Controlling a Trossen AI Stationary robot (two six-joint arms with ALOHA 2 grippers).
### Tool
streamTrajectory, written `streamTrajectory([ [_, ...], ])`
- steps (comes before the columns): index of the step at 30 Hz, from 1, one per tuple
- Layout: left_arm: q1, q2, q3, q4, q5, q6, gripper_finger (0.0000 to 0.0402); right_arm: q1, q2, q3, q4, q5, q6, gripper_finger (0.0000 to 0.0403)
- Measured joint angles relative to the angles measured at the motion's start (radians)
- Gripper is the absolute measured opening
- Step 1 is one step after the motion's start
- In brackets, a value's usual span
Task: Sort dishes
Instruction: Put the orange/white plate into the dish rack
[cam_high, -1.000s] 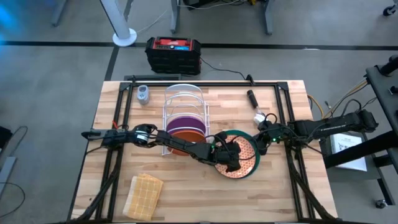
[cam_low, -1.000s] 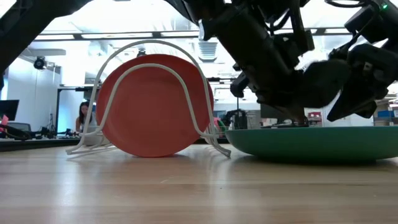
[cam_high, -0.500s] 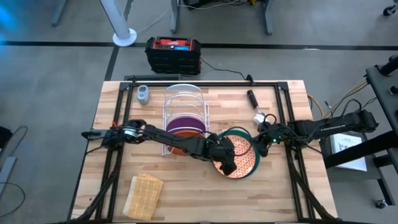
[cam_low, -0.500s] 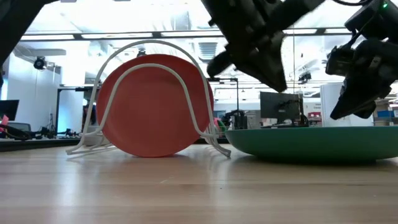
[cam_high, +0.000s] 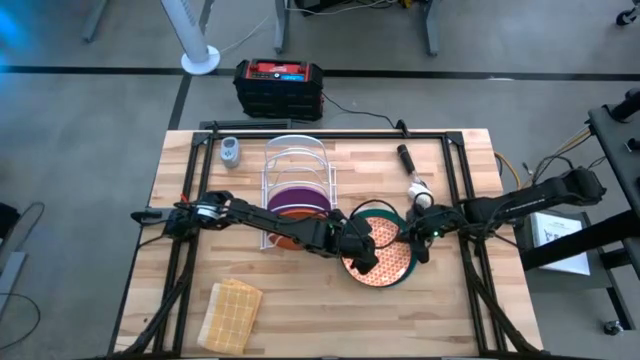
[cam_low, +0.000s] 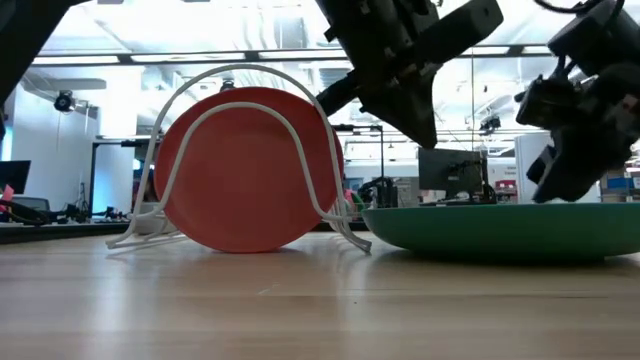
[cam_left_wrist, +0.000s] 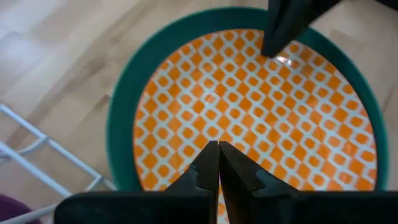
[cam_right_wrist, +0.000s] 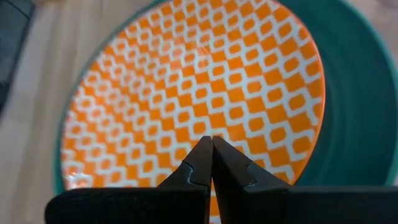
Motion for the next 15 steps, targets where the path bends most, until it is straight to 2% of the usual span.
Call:
streamTrajectory([
  [5, 0.002, 0.000, -0.004, -0.009, -0.012, 0.003, 0.0000, 0.000, 0.096, 0.000, 0.011, 0.000, -0.029, 0.0000],
  [8, 0.002, 0.000, -0.008, -0.013, 0.015, 0.003, 0.0000, 0.000, 0.129, 0.004, 0.013, 0.001, -0.031, 0.0000],
  [15, 0.008, 0.000, -0.008, 0.001, 0.042, -0.028, 0.0000, 0.000, 0.128, 0.007, -0.045, -0.005, -0.033, 0.0000],
])
